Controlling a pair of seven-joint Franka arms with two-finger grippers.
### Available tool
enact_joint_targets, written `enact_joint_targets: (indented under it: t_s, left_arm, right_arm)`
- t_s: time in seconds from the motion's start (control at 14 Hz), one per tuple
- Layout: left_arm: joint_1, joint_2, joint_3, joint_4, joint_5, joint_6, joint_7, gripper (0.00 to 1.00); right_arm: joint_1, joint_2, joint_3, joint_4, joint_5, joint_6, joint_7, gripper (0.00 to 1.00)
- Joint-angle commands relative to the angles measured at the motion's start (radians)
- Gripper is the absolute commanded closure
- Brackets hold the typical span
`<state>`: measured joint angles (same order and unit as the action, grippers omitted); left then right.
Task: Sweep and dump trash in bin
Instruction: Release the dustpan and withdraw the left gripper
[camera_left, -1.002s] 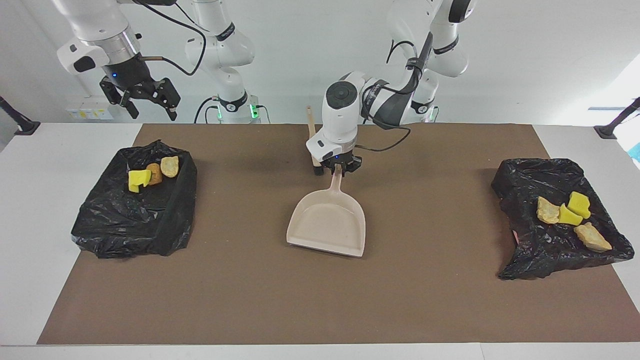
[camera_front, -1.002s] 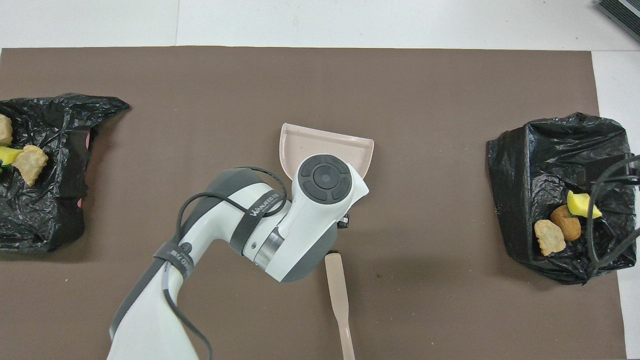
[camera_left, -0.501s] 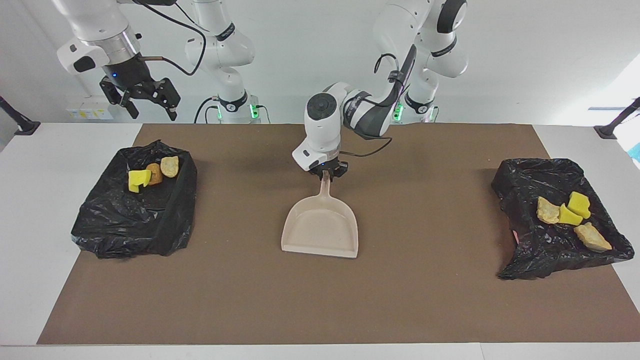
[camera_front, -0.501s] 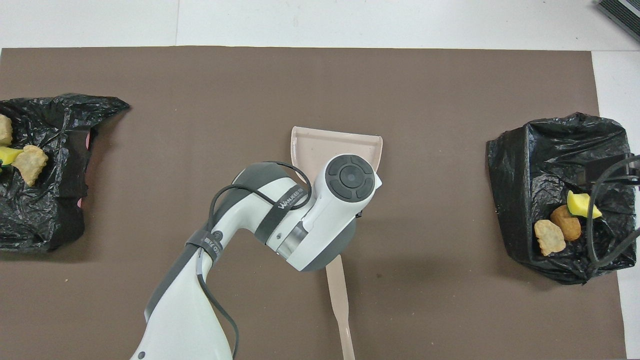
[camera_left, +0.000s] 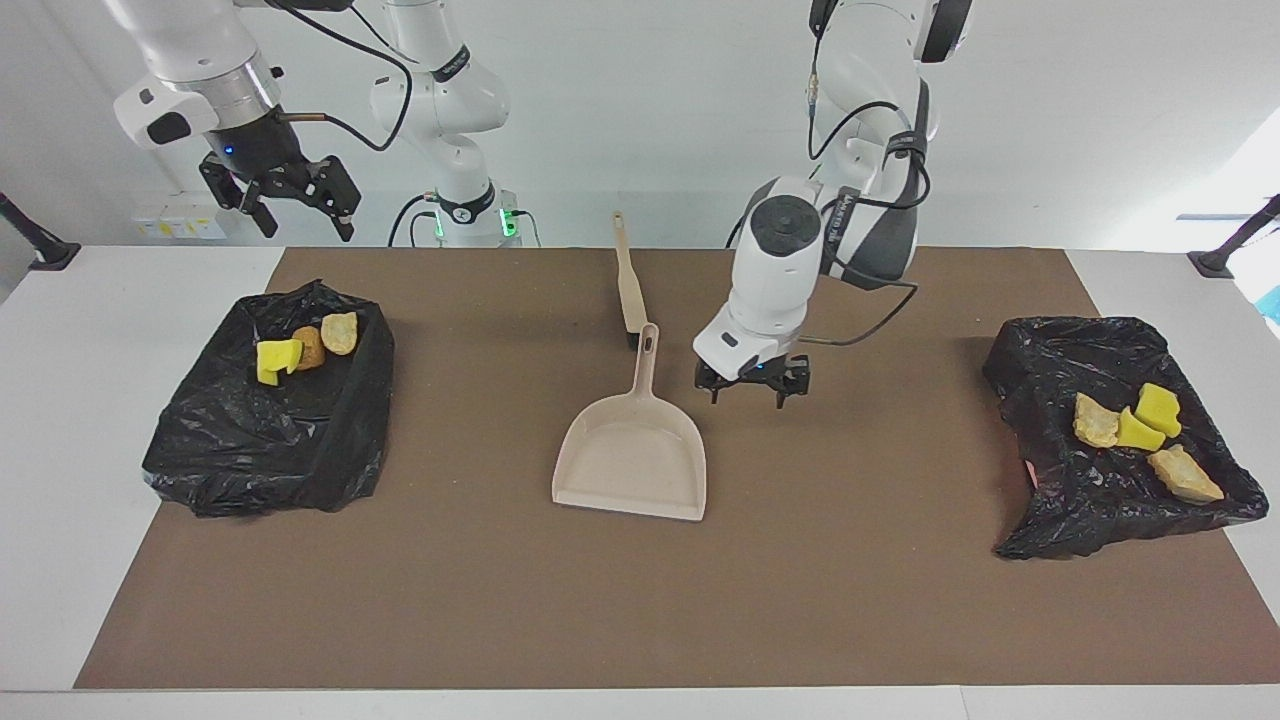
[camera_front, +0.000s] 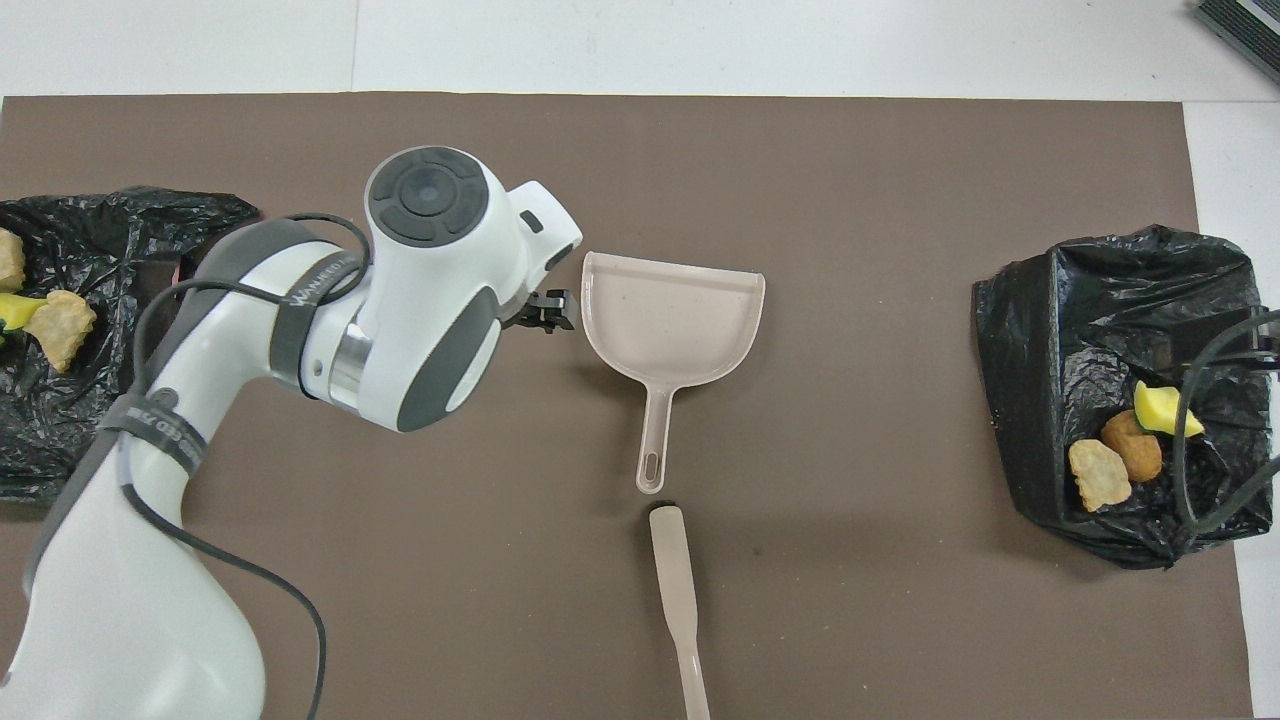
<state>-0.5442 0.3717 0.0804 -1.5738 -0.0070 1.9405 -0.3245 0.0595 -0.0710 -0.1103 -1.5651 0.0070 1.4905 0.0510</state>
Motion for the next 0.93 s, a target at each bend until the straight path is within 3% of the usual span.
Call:
enact_joint_targets:
  t_s: [0.0, 0.57, 0.86]
  left_arm:
    - [0.073, -0.048, -0.013, -0.015, 0.015, -0.026, 0.092, 0.0]
    - [0.345, -0.174, -0.011, -0.014, 0.012, -0.124, 0.458, 0.0]
    - [0.435, -0.253, -0.011, -0.006, 0.01, -0.202, 0.452, 0.0]
  right_arm:
    - [-0.006, -0.004, 0.0, 0.005, 0.021, -0.001, -0.008, 0.0]
    - [-0.006, -0.004, 0.0, 0.005, 0.021, -0.001, -0.008, 0.0]
    - [-0.006, -0.004, 0.0, 0.005, 0.021, -0.001, -0.008, 0.0]
